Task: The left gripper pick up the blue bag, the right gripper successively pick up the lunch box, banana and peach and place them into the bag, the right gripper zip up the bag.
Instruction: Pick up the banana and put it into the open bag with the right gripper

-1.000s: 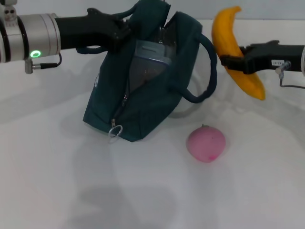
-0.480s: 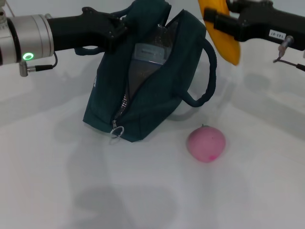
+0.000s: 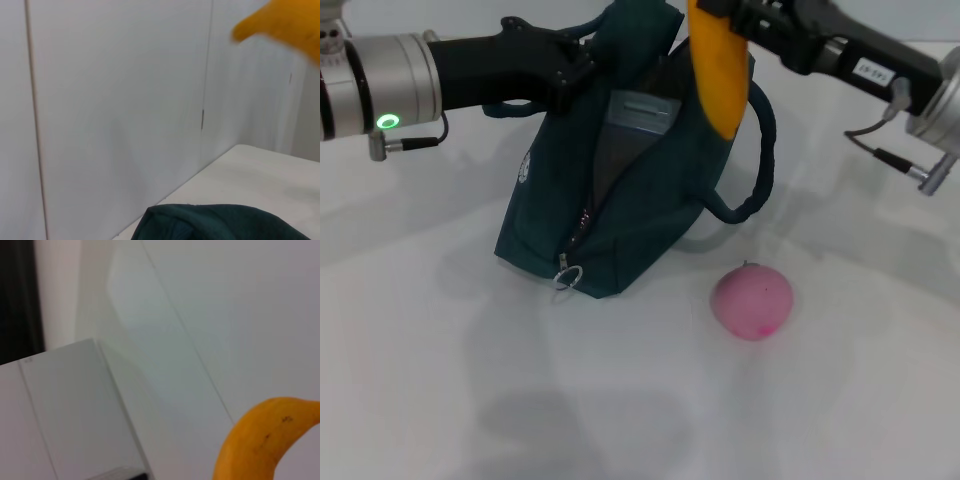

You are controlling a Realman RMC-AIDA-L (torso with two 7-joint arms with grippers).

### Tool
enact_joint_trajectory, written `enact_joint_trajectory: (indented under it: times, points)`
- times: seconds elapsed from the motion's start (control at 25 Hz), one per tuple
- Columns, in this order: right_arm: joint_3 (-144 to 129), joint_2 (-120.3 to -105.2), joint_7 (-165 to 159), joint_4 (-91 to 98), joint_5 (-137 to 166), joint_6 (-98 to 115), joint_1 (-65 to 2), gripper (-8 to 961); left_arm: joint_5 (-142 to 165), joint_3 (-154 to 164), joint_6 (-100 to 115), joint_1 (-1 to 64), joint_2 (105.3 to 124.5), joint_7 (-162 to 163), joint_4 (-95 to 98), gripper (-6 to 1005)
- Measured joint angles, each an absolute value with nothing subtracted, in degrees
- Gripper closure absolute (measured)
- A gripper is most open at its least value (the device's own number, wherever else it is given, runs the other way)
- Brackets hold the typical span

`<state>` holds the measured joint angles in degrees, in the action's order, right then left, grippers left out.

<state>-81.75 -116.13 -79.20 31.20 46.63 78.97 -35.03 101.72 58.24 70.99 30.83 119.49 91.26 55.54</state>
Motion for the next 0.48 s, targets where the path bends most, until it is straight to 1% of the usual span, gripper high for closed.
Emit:
enact_joint_trajectory:
  times: [0.2,0.48]
  points:
    - [-87.58,-116.22,-75.97,25.31,37.94,79.07,-36.86,521,100.63,58.3,70.45,32.04,119.62,90.05,53.71,963]
    - [-108.83,-116.19,-66.19,24.86,12.5,74.73,-38.58,519,99.68,58.24,70.39,32.29,119.63,88.74,52.56,963]
